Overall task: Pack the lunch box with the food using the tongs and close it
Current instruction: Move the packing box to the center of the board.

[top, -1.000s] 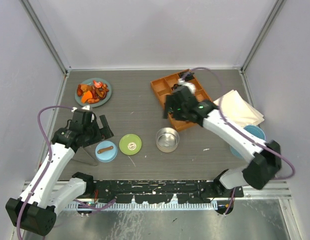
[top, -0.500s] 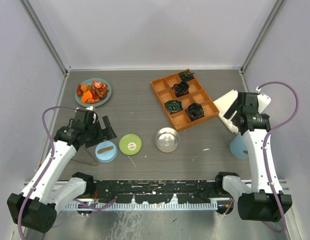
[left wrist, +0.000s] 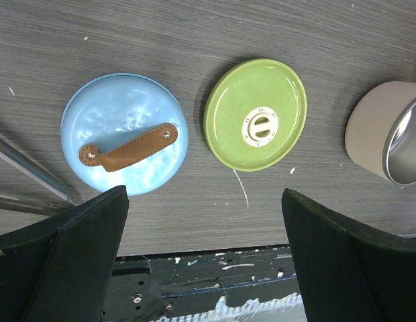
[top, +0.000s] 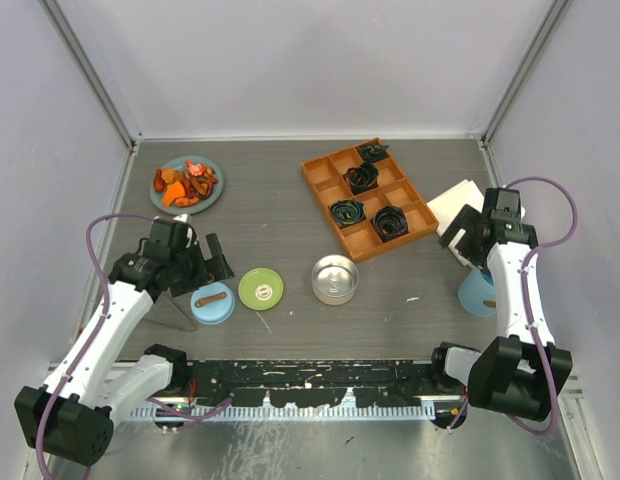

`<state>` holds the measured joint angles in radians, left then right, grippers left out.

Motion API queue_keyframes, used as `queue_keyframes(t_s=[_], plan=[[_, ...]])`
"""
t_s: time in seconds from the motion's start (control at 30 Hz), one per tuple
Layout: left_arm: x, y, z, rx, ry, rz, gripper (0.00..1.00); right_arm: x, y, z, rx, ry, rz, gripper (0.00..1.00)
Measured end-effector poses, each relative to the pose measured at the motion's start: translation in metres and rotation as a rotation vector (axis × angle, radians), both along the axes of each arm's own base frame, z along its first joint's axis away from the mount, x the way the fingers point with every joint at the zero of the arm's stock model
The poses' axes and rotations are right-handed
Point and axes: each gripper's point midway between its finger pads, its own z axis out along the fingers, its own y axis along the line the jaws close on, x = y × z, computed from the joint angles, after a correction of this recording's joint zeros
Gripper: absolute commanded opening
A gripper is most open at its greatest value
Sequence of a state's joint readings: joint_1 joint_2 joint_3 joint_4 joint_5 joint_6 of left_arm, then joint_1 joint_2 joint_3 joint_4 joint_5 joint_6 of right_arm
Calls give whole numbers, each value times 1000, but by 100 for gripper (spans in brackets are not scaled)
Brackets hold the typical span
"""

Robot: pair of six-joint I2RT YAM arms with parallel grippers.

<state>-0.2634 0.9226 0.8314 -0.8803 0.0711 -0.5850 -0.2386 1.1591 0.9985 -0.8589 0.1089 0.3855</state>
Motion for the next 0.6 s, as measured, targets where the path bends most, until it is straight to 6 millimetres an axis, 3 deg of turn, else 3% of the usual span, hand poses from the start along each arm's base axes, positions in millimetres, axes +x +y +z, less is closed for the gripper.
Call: queue_keyframes(t_s=[0.27, 0.6], plan=[[0, -1, 0, -3, 2, -3, 98, -6, 40, -9, 173, -31, 123, 97], [2, -1, -3, 0, 11, 4, 98, -8, 96, 6, 389, -112, 283, 94]])
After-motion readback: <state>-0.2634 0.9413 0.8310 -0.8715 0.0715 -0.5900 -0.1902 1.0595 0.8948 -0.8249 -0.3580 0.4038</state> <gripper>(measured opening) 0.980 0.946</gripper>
